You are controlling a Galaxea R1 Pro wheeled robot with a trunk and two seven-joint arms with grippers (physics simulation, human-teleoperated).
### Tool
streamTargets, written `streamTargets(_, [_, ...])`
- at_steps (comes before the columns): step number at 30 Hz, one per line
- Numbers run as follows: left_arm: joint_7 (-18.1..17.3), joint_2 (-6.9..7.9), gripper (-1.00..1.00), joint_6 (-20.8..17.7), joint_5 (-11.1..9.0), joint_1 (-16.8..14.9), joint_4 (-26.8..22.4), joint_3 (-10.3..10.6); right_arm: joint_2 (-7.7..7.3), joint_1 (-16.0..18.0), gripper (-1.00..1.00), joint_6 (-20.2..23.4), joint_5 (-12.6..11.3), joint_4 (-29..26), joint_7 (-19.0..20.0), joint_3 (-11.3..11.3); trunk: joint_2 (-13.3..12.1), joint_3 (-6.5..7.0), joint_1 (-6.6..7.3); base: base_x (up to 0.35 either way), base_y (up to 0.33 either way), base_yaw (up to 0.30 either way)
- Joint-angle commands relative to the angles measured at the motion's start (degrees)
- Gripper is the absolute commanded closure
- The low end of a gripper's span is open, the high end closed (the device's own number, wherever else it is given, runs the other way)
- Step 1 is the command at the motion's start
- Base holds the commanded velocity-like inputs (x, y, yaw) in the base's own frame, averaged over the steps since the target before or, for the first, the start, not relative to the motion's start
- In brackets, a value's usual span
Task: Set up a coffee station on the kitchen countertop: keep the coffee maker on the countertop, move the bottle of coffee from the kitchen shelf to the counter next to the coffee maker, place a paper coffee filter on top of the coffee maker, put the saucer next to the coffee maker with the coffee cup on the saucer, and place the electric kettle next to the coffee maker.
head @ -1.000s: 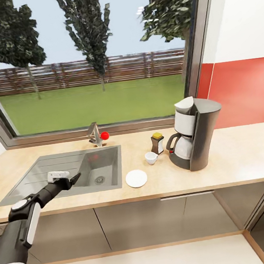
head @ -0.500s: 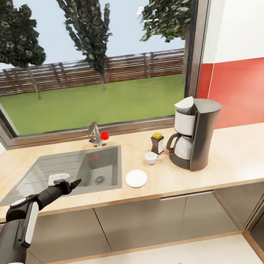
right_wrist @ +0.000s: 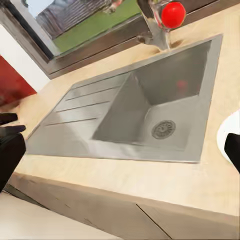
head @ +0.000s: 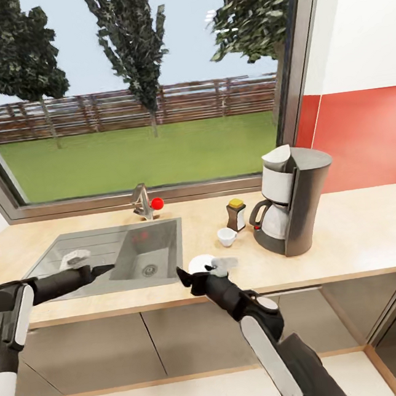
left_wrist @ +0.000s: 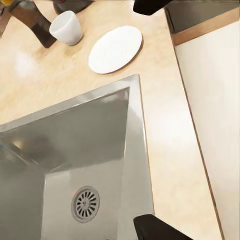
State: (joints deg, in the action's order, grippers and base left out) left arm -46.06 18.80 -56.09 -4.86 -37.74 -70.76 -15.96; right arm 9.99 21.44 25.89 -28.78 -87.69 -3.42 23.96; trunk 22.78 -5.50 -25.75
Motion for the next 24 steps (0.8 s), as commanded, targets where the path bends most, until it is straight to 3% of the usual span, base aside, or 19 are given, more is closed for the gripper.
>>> streamTargets(1, [0.12, -0.06, -1.00, -0.60, -0.47, -0.09, 0.03, -0.37, 0.01, 2.32, -1.00, 1.93, -2.59, 0.01, -0.36, -1.17, 0.14, -0.14, -0.03, 0.000, 0.000, 0.000])
streamTargets(2, [0.14, -0.10, -1.00, -0.68, -0.52, -0.11, 0.09, -0.62, 0.01, 4.19, -1.00, 3.27, -4.07, 0.09, -0.36, -2.15, 0.14, -0.14, -0.03, 0.000, 0.000, 0.000])
streamTargets(7, [0.23, -0.26, -1.00, -0.96, -2.27, -0.07, 0.17, -1.02, 0.01, 9.05, -1.00, 8.07, -6.61, 0.28, -0.54, -4.98, 0.14, -0.14, -0.03, 0.000, 0.000, 0.000])
streamTargets(12, [0.46, -0.40, -1.00, -1.10, -4.87, -0.07, 0.60, -1.08, 0.01, 11.25, -1.00, 14.06, -7.78, 1.21, -0.54, -10.93, 0.14, -0.14, -0.03, 0.000, 0.000, 0.000])
streamTargets(13, [0.51, -0.48, -1.00, -1.12, -5.49, -0.11, 2.41, -1.09, 0.01, 13.23, -1.00, 15.76, -11.75, 1.97, -0.58, -13.42, 0.14, -0.14, -0.03, 0.000, 0.000, 0.000])
streamTargets(16, [0.53, -0.67, -1.00, -1.13, -5.79, -0.16, 4.65, -1.09, 0.01, 14.59, -1.00, 16.24, -17.56, 2.76, -0.66, -14.10, 0.14, -0.14, -0.03, 0.000, 0.000, 0.000])
streamTargets(17, [0.61, -1.39, -1.00, -1.13, -6.51, -0.27, 6.41, -1.01, 0.01, 15.13, -1.00, 16.44, -21.59, 3.07, -1.87, -14.41, 0.14, -0.14, -0.03, 0.000, 0.000, 0.000])
streamTargets(21, [1.07, -2.53, -1.00, -1.13, -7.06, -1.55, 7.88, -1.06, 0.01, 15.35, -1.00, 16.47, -23.42, 3.36, -6.09, -14.31, 0.14, -0.14, -0.03, 0.000, 0.000, 0.000])
streamTargets(24, [1.31, -2.86, -1.00, -1.21, -7.72, -2.19, 12.05, -1.09, 0.01, 15.39, -1.00, 16.47, -23.59, 3.68, -7.29, -14.05, 0.14, -0.14, -0.03, 0.000, 0.000, 0.000])
